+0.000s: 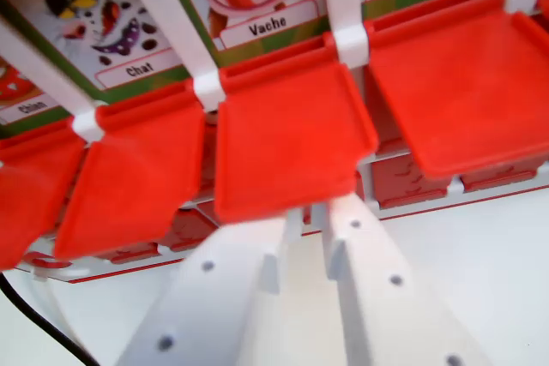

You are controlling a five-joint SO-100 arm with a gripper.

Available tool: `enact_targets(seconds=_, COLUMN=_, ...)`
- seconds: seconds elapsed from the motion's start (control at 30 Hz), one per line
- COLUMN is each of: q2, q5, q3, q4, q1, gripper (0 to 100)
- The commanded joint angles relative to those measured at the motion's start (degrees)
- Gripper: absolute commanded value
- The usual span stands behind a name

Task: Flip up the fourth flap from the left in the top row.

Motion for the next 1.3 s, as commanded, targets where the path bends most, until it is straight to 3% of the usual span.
enact_targets(seconds=0.0, q2=1.5, q5=0.6, q3=-5.9, q4=-3.9, q1=-0.2, gripper=0)
enact_targets(seconds=0.63, q2=2.0, q5=4.7, q3=-8.3, q4=-17.8, q1=0.9, gripper=0)
enact_targets(seconds=0.73, q2=3.1, q5=2.2, q3=-8.4, q4=-17.7, q1=1.1, gripper=0)
enact_targets(seconds=0.8, q2=5.2, q5=-2.7, q3=-9.1, q4=-10.9, q1=1.1, gripper=0)
enact_targets(seconds=1.27, q2=29.3, q5=-14.5, q3=-14.2, q4=20.2, q1=2.5, gripper=0)
